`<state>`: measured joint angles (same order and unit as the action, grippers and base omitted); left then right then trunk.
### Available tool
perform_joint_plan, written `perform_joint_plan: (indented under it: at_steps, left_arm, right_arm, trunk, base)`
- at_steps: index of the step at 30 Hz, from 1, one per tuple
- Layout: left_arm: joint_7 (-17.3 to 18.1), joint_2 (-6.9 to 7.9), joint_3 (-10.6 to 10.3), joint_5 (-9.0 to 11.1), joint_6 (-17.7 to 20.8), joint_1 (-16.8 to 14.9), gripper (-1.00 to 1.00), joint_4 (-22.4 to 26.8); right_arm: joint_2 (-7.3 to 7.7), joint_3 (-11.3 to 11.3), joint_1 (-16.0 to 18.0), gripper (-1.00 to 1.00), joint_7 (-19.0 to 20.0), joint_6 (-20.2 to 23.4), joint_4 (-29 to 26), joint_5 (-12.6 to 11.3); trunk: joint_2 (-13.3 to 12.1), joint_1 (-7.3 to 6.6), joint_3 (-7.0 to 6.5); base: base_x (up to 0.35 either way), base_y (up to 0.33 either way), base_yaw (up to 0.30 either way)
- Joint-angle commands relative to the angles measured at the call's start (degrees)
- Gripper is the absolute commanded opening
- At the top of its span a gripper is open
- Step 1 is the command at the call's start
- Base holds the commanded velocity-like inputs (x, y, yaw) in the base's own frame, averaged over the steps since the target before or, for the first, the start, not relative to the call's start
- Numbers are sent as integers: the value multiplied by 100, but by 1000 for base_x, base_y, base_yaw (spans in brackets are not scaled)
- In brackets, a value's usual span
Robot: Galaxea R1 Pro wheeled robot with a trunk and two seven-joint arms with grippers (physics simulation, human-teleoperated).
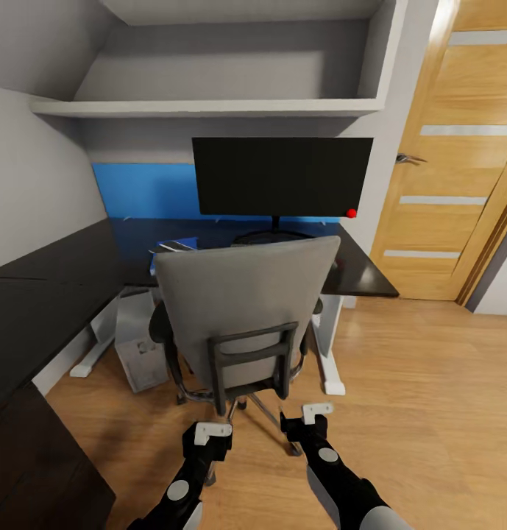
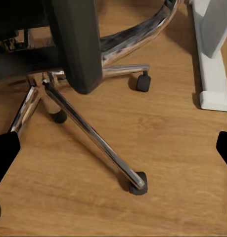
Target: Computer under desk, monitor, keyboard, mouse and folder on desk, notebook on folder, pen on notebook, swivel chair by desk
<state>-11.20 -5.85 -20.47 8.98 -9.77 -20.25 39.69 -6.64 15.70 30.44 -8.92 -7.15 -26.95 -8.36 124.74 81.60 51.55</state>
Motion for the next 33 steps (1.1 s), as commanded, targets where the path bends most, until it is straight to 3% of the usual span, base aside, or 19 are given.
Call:
perform_joint_plan:
  at_steps: [1, 8, 12, 20, 24, 25, 30, 31, 32, 33]
  left_arm:
    - [-41, 5, -33, 60, -25, -5, 100, -3]
    - [-54, 3, -22, 76, -6, -5, 100, -173]
    - [-63, -4, 109, 172, -1, -5, 100, -517]
    - [-53, -7, 321, 387, 12, -5, 100, -732]
    - [-48, -18, 351, 433, 28, -5, 100, -1028]
    - [-45, -36, 357, 441, 20, -5, 100, -1641]
    - [-55, -53, 358, 443, 3, -3, 100, -2202]
    - [-61, -54, 360, 444, 0, -2, 100, -2426]
    - [-18, -48, 375, 446, -14, -5, 100, -3457]
    - [-14, -48, 376, 446, -14, -3, 100, -3510]
  right_arm:
    - [4, 47, 6, 100, -40, -25, 8, -61]
    - [8, 47, 3, 100, -41, -54, 22, -52]
    - [11, 47, -1, 100, -51, -206, 84, -9]
    - [84, 47, -5, 100, -56, -495, 527, 41]
    - [97, 47, -3, 100, -57, -954, 1198, 51]
    - [88, 47, -9, 100, -63, -1980, 2052, 59]
    - [106, 41, -17, 100, -65, -2793, 2565, 52]
    - [119, 37, -31, 100, -69, -2976, 2659, 50]
    - [253, 30, -339, 100, -64, -3271, 2812, 45]
    - [259, 30, -367, 100, -62, -3275, 2815, 45]
  trunk:
    - [2, -5, 5]
    - [2, -5, 5]
    - [-158, -92, -67]
    - [-479, -268, -211]
    - [-639, -356, -283]
    - [-680, -378, -301]
    - [-880, -488, -390]
    - [-920, -510, -408]
    - [-960, -532, -426]
    - [-1000, -554, -444]
  base:
    - [-335, -120, 0]
    - [-336, -118, 0]
    - [-336, -48, 0]
    - [-259, -12, 0]
    - [-63, -2, 0]
    - [-11, 0, 0]
    - [-6, 0, 0]
    - [-2, 0, 0]
    - [0, 0, 0]
    - [0, 0, 0]
